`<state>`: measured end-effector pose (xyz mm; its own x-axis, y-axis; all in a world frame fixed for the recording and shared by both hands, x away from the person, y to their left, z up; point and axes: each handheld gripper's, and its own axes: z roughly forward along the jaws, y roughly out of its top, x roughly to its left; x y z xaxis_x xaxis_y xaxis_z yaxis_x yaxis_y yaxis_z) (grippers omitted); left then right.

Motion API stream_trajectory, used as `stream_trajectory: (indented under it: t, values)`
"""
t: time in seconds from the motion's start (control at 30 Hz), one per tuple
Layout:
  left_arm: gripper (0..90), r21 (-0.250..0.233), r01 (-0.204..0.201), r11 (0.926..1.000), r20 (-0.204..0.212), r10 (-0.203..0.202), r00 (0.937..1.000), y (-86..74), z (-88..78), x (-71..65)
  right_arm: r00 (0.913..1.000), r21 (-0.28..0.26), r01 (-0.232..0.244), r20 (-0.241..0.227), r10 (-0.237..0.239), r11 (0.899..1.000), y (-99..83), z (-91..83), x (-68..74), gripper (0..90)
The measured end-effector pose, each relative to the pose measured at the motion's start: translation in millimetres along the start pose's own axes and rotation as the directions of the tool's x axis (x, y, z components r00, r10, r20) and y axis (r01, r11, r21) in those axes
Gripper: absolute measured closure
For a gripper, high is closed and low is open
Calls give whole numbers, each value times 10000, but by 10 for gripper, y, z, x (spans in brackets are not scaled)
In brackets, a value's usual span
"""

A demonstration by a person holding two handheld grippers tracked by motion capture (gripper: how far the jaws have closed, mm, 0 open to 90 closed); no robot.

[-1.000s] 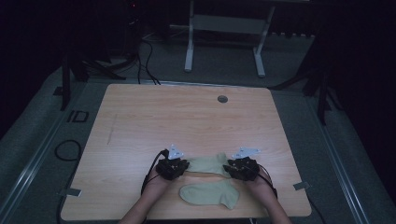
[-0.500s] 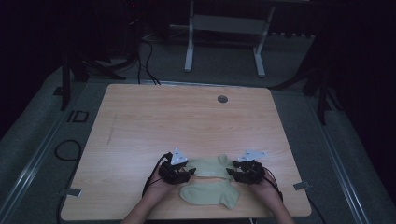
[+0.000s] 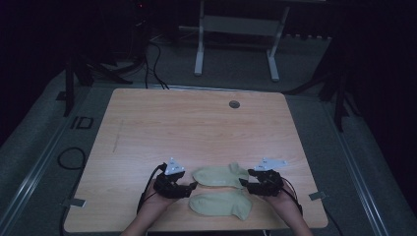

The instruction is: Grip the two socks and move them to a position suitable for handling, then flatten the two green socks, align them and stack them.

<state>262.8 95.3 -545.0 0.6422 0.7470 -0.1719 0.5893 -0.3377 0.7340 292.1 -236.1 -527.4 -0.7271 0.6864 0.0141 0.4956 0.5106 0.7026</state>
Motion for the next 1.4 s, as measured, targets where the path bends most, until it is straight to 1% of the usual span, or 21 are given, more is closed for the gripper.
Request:
stream_trajectory:
  t: [0.1, 0.13, 0.17, 0.33, 0.37, 0.47, 0.5, 0.6, 0.77, 0.87, 0.93, 0.97, 1.07, 1.1, 1.13, 1.17, 1.2, 1.23, 1.3, 1.33, 1.4]
  values:
    - [340, 101, -60, 9999, 146, 59, 9999, -85, -97, -35, 9999, -33, 17, -155, -17, 10000, -47, -66, 69, 466]
    - [340, 101, -60, 9999, 146, 59, 9999, -85, -97, -35, 9999, -33, 17, -155, -17, 10000, -47, -66, 69, 466]
    - [340, 10, 25, 10000, 236, -25, 9997, -119, -153, -54, 9999, -71, -6, -161, 5, 10000, -65, -92, 95, 466]
    - [341, 35, -39, 10000, 483, 37, 9988, -175, -249, -121, 9994, -144, -10, -335, 6, 9999, -170, -214, 228, 466]
    - [341, 35, -39, 10000, 483, 37, 9988, -175, -249, -121, 9994, -144, -10, -335, 6, 9999, -170, -214, 228, 466]
    - [341, 122, 63, 9999, 628, -70, 9980, -232, -264, -151, 9985, -116, -32, -550, 25, 9999, -269, -254, 322, 467]
    - [342, 244, 78, 9997, 626, -93, 9980, -268, -243, -157, 9987, 22, 34, -512, -33, 10000, -316, -248, 355, 493]
    - [351, 337, 138, 9993, 702, -162, 9974, -310, -209, -163, 9983, 265, -90, -577, 106, 9996, -375, -208, 362, 508]
    - [442, 498, 37, 9988, 848, -79, 9964, -345, -146, -173, 9986, 440, -200, -489, 222, 9988, -413, -160, 351, 569]
    - [490, 706, -188, 9973, 804, 131, 9967, -352, -110, -184, 9999, 674, -44, -158, 55, 9977, -430, -111, 350, 594]
    - [526, 768, -193, 9969, 791, 132, 9968, -356, -96, -186, 9996, 846, -89, -261, 112, 9964, -447, -73, 348, 614]
    - [528, 886, -329, 9955, 759, 262, 9968, -369, -70, -192, 9997, 940, -35, -251, 59, 9956, -454, -59, 357, 626]
    - [575, 899, -296, 9955, 795, 224, 9966, -372, -56, -189, 9996, 960, 166, -233, -144, 9952, -451, -55, 378, 704]
    - [620, 899, -296, 9955, 795, 224, 9966, -372, -56, -189, 9996, 960, 166, -233, -144, 9952, -451, -55, 378, 704]
    - [620, 919, -352, 9951, 790, 279, 9965, -369, -52, -189, 9996, 988, 229, -177, -212, 9948, -449, -55, 383, 735]
    - [649, 915, -367, 9951, 796, 294, 9964, -369, -49, -190, 9996, 1002, 241, -177, -224, 9947, -449, -56, 389, 777]
    - [734, 932, -435, 9947, 786, 362, 9962, -372, -41, -201, 9993, 1027, 339, -218, -318, 9941, -446, -55, 401, 812]
    - [761, 932, -435, 9947, 786, 362, 9962, -372, -41, -201, 9993, 1027, 339, -218, -318, 9941, -446, -55, 401, 812]
    - [858, 930, -436, 9947, 809, 361, 9961, -373, -28, -210, 9991, 1054, 397, -186, -379, 9936, -444, -55, 421, 825]
    - [887, 938, -383, 9949, 893, 299, 9956, -376, -20, -214, 9989, 1029, 444, -162, -430, 9937, -445, -53, 426, 829]
    - [897, 973, -560, 9937, 793, 484, 9957, -372, -9, -249, 9992, 985, 392, -165, -378, 9944, -452, -55, 425, 833]
